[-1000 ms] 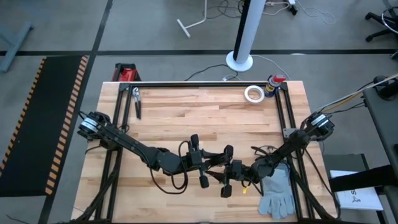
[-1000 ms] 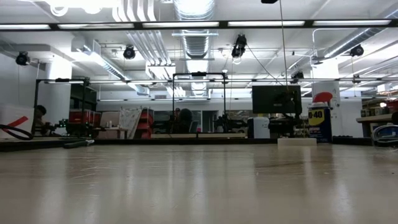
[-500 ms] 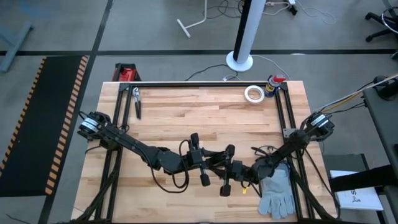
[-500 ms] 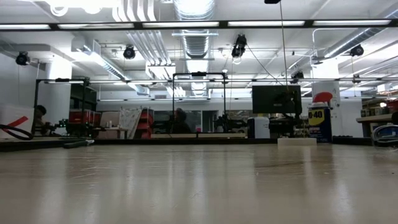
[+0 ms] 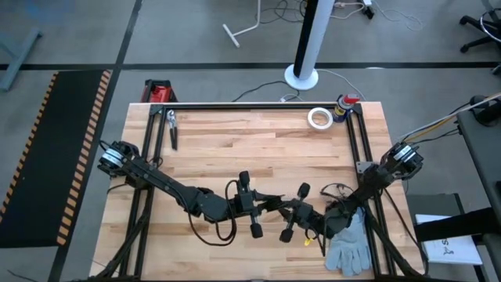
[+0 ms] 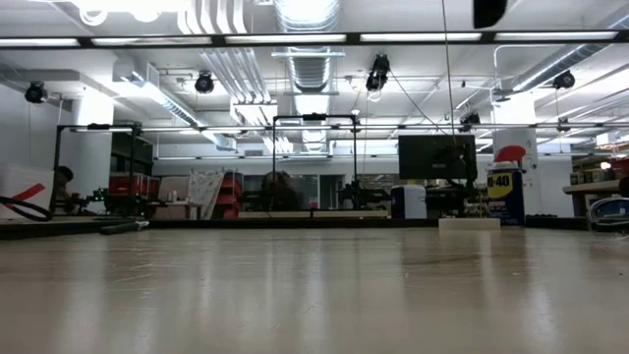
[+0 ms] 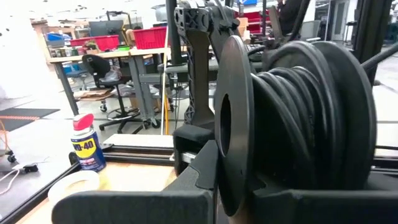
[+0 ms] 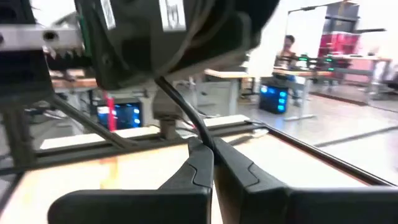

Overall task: Coil cords
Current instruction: Coil the black wire into the spool

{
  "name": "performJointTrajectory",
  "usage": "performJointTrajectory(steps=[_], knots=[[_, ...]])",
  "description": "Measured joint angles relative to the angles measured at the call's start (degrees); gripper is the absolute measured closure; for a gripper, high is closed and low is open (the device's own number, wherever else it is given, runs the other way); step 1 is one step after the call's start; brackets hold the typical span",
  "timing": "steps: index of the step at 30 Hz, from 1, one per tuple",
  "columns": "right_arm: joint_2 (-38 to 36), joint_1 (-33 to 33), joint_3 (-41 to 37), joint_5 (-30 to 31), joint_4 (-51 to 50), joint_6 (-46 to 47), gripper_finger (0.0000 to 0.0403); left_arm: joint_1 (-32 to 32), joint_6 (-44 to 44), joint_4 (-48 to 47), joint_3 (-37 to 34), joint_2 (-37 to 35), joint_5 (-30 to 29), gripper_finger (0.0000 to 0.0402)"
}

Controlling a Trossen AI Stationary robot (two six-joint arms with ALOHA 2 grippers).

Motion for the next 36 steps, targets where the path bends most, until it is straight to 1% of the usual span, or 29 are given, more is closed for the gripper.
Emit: performJointTrajectory(steps=[2, 12, 18, 20, 23, 28, 33, 36], knots=[[-0.02, 0.87, -0.51, 2.52, -0.05, -0.35, 0.0403, 0.0, 0.02, -0.15, 0.0, -0.17, -0.09, 0.0402], [-0.07, 4.37, -1.35, 10.07, 0.11, -2.9, 0.0403, -0.5, 0.05, -0.92, 0.0, -0.57, -0.37, 0.0402], [-0.82, 7.55, -1.4, 17.22, 3.36, -9.82, 0.0403, -0.57, -1.39, -4.72, 0.0, -0.74, -1.61, 0.0402], [-1.17, 7.99, -1.4, 18.69, 4.67, -12.32, 0.0403, -0.57, -1.58, -5.54, 0.0, -0.74, -1.66, 0.0402], [-1.94, 8.0, -1.42, 19.77, 5.4, -14.52, 0.0403, -0.57, -2.81, -7.7, 0.0, -0.81, -1.8, 0.0402], [-3.68, 7.98, -1.15, 19.59, 5.82, -18.22, 0.0403, -0.57, -5.49, -11.98, 0.0, -0.81, -1.83, 0.0402], [-4.2, 7.97, 1.14, 16.75, 5.91, -22.6, 0.0403, -0.43, -6.25, -13.4, 0.0, -0.83, -1.81, 0.0401], [-4.24, 7.95, 2.32, 16.59, 5.99, -25.64, 0.0403, -0.19, -6.26, -14.21, 0.0, -0.83, -1.77, 0.0402]])
